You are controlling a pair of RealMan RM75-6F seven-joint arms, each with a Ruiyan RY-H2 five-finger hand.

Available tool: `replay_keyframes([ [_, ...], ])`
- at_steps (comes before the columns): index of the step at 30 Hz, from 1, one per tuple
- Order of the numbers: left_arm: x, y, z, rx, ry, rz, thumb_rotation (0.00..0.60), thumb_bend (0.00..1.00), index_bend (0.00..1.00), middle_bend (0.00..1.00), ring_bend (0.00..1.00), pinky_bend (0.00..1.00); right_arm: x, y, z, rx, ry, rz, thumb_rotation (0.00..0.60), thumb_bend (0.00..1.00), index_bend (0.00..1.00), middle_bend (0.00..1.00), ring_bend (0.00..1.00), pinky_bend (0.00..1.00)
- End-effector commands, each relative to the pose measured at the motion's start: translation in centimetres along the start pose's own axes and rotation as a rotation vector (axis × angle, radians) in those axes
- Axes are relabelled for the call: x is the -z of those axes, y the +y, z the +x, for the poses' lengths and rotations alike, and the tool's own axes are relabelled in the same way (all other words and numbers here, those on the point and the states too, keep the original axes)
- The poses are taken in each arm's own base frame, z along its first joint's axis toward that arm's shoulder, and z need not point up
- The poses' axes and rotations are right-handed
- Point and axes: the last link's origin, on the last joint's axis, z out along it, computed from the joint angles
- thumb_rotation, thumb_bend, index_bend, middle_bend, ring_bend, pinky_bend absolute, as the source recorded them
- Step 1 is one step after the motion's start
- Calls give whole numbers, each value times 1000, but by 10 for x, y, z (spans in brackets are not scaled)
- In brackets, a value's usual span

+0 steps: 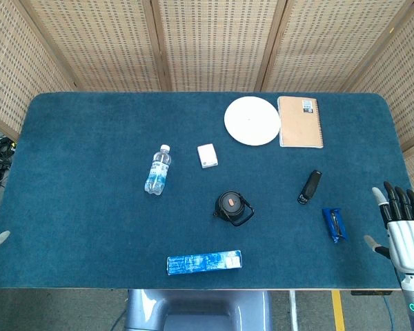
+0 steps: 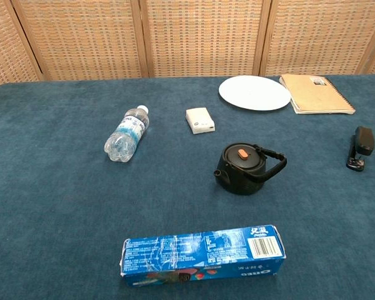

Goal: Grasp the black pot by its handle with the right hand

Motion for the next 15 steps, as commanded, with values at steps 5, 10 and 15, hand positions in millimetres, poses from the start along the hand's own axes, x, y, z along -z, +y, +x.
replay_keyframes([
  [5,0,1,0,1,1,-3,600,0,0,0,0,0,0,-4,-3,-8,-16,34,600,0,0,0,0,0],
  [10,-2,2,-3,-6,-12,4,600,0,0,0,0,0,-19,-29,-6,-47,-51,244,600,0,0,0,0,0],
  [15,-5,1,-5,-11,-15,18,600,0,0,0,0,0,-47,-67,4,-163,-125,473,600,0,11,0,0,0],
])
